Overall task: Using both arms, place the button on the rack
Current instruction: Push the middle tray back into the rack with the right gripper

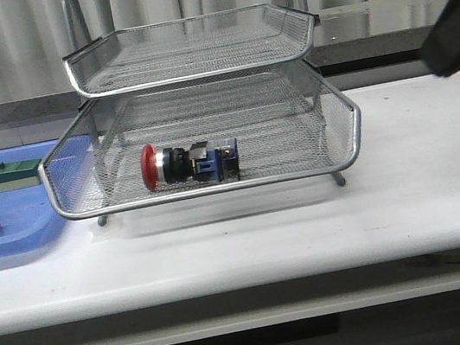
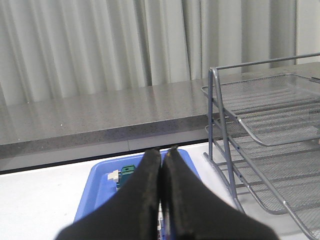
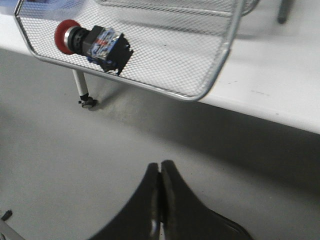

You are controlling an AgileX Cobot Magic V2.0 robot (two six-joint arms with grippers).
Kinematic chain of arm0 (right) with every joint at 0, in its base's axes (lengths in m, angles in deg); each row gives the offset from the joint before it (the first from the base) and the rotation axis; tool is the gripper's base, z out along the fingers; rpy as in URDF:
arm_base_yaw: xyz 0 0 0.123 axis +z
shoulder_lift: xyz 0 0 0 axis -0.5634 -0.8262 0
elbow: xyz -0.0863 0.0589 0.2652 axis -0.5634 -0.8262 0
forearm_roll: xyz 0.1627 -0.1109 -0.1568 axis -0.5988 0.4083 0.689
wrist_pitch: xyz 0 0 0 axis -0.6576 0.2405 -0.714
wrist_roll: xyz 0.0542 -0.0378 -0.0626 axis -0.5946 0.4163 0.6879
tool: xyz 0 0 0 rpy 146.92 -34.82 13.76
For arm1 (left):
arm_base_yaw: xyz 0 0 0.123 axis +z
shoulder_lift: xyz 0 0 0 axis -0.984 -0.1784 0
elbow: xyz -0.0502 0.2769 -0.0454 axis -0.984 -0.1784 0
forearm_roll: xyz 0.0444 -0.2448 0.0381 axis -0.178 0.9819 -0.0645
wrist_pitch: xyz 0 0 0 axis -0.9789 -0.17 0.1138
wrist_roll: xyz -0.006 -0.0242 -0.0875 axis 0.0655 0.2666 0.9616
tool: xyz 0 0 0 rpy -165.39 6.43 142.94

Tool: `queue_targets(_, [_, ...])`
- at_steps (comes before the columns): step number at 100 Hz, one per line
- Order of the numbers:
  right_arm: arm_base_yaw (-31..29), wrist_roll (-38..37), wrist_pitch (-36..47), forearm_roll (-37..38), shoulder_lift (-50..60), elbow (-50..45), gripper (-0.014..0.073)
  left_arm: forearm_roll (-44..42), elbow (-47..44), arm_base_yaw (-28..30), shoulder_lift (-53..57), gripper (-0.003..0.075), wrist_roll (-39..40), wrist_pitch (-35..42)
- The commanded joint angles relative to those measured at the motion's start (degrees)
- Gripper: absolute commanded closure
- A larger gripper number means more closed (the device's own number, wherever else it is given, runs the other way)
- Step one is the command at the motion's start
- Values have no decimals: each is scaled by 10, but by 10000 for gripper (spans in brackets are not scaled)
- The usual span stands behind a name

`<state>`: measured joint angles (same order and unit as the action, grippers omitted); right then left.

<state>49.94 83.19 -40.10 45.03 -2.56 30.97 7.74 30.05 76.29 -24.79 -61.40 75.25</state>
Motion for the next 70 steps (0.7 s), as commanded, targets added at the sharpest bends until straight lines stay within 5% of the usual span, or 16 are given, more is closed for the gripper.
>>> queue_targets(1, [52,11,63,-24,-30,14,659,7,14,2,-6,741,4,45])
queue_targets(34, [191,11,181,-23,-178,24,659,7,14,2,-6,741,4,45])
queue_targets(70, [213,21,199,-15,-289,104,659,7,14,2,-6,741,4,45])
